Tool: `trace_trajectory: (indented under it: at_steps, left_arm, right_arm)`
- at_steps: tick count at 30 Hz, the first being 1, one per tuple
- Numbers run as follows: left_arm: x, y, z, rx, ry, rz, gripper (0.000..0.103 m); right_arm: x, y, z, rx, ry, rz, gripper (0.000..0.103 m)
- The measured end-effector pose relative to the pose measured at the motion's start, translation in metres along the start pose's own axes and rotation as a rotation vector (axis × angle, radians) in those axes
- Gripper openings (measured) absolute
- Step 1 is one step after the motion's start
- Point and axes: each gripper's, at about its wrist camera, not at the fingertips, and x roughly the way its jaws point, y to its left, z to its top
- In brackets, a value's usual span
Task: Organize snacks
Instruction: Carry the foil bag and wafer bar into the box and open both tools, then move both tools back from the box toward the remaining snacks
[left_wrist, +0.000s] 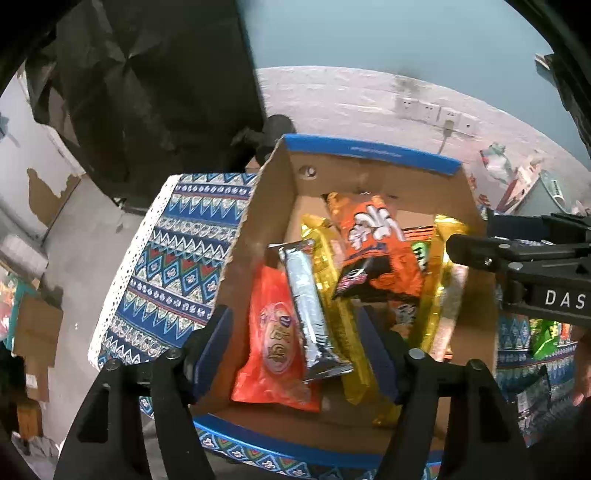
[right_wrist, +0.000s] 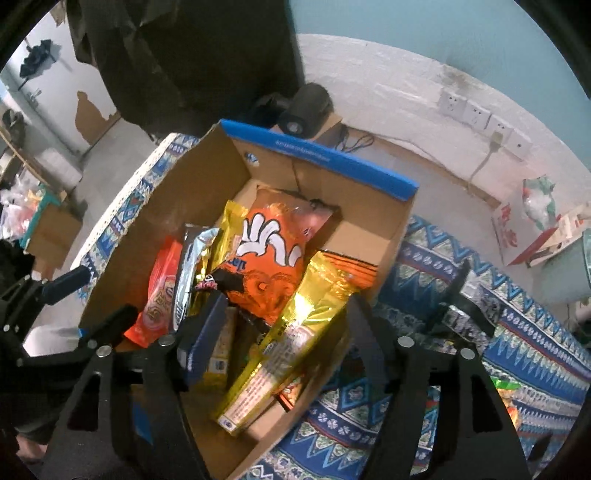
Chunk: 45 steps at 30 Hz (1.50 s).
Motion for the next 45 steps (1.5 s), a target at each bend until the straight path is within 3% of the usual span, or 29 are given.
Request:
trace_trajectory:
  at_steps: [8, 35, 45]
  left_arm:
    - [-0.018, -0.025, 0.004, 0.03, -0.028, -0.061, 0.076]
    - [-0.045, -0.149, -0.002, 0.258, -0.054, -0.157, 0.076]
    - [-0.03, -0.19, -0.008, 0.316, -0.003, -0.181, 0.076]
  right_arm:
    - [-0.021, -0.02, -0.01, 0.002, -0.017, -0.038, 0.079]
    - [-0.083, -0.135, -0.083, 0.141, -0.015, -0.143, 0.079]
    - [-0.085, -0.188, -0.114, 0.23, 0.019, -0.179, 0.079]
